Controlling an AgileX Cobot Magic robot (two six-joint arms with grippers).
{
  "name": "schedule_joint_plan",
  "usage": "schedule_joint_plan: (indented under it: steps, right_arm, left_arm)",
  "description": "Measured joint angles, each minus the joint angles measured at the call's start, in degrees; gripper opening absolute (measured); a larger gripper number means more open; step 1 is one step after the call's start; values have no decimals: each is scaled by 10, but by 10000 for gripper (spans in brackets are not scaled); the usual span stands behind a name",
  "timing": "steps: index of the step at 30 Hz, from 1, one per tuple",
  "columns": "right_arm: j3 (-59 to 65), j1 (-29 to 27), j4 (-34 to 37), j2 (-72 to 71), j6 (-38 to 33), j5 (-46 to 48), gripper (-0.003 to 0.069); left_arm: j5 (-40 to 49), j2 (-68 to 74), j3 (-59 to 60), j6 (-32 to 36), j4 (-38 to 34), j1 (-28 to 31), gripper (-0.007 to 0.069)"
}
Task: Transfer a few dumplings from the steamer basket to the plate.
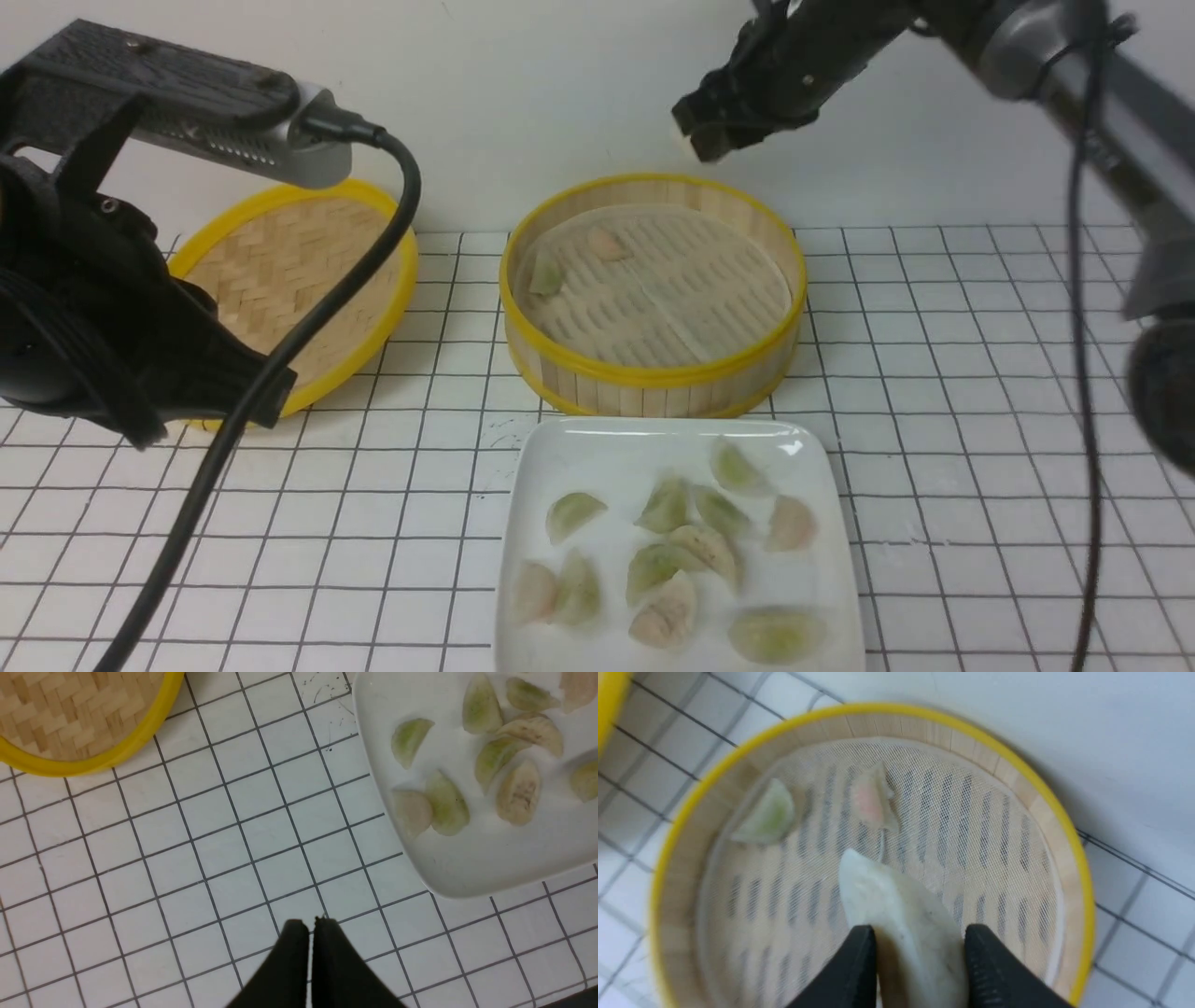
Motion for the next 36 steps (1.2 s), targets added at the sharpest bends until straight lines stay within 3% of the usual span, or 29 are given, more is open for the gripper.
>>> schedule_joint_plan:
  steps: [3,4,6,9,14,18,22,26,28,30,31,32,36]
  right_arm:
    - [171,2,3,-137,2,-1,221]
    - [171,2,3,-147,2,-1,221]
    - [348,6,22,-259,2,-2,221]
    - [504,14,65,-342,2,-4,218]
    - [725,47,99,-394,2,-127,202]
    - [768,58,99,-368,2,-184,223]
    - [764,58,96,-327,2,-212,342]
    - [733,58,94,-315,3,-182,459]
    - [704,58,91,-318,9,-142,471]
    - [683,58,82,-330,16,-99,436]
    - [670,58,74,-353,24,-74,360]
    - [668,58,71,-357,25,-68,349]
    - [662,58,30,-485,70,-32,59]
  left_arm:
    - [0,0,0,0,0,0,-6]
    - [0,0,0,0,0,0,-6]
    - [0,0,0,0,0,0,-6]
    - [0,0,0,0,-1,0,-6]
    - [-2,0,0,0,-4,0,-6]
    - [-2,1,0,0,-4,0,-6]
    - [-2,6,0,0,-5,0,-6]
    - [-2,9,0,0,-6,0,-6]
    - [-2,11,0,0,-6,0,-6]
    - [-3,11,0,0,-9,0,-6]
    - [-5,11,0,0,-10,0,-6]
    - [-5,11,0,0,-10,0,-6]
    - [-15,12,0,2,-16,0,-6]
